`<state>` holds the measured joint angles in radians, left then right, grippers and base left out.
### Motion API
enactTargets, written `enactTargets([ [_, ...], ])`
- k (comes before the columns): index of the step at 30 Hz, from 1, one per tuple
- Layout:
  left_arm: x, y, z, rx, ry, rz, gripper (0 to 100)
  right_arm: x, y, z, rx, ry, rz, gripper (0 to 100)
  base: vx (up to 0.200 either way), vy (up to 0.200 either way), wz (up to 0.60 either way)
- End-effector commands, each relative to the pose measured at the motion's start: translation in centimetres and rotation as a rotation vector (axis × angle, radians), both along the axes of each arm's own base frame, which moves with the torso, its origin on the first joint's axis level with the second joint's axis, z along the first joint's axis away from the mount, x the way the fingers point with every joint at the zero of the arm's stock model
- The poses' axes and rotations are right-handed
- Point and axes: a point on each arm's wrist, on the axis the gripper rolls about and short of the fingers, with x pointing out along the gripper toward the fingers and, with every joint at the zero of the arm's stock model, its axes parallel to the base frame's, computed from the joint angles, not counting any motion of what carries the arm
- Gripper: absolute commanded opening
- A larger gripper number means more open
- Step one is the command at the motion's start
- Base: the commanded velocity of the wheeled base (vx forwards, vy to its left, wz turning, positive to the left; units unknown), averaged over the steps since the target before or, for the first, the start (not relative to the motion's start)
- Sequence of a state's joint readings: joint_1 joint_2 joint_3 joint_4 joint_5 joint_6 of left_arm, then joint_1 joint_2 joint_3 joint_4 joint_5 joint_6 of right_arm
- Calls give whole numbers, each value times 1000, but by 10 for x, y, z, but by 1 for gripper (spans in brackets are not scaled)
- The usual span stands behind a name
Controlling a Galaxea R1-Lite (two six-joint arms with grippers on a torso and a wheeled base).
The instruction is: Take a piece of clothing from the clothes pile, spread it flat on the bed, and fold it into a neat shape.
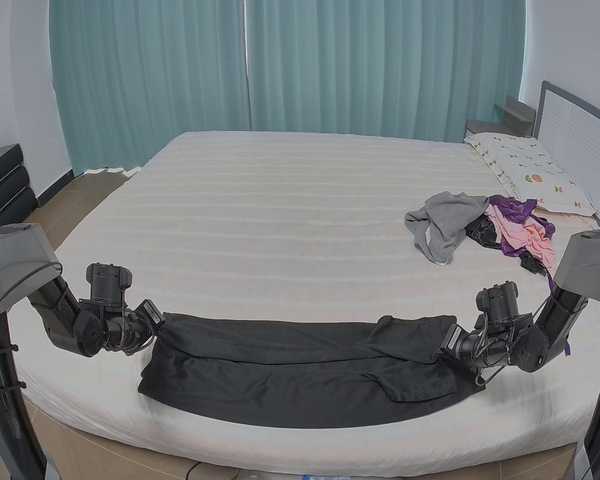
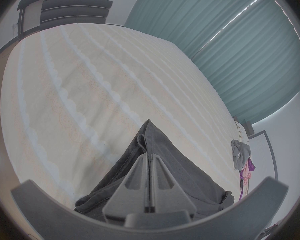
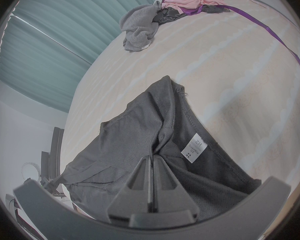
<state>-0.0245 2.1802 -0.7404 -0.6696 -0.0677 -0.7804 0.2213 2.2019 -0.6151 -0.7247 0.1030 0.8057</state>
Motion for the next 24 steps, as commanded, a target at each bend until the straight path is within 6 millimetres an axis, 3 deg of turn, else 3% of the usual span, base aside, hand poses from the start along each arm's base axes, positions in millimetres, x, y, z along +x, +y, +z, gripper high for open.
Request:
enactTargets([
  [1, 0, 0, -1, 0, 3, 0, 0, -1, 0, 2, -1, -3, 0, 0, 0, 0, 0],
  [12, 0, 0, -1, 0, 4, 0, 0, -7, -5, 3, -10, 22, -7, 0, 0, 0, 0],
  [13, 0, 0, -1, 0, 4, 0, 0, -8, -5, 3, -10, 24, -7, 100, 0, 0, 0],
  [24, 0, 0, 1, 0, -2, 0, 0, -25, -4, 50, 25, -101, 6, 100, 0, 0, 0],
])
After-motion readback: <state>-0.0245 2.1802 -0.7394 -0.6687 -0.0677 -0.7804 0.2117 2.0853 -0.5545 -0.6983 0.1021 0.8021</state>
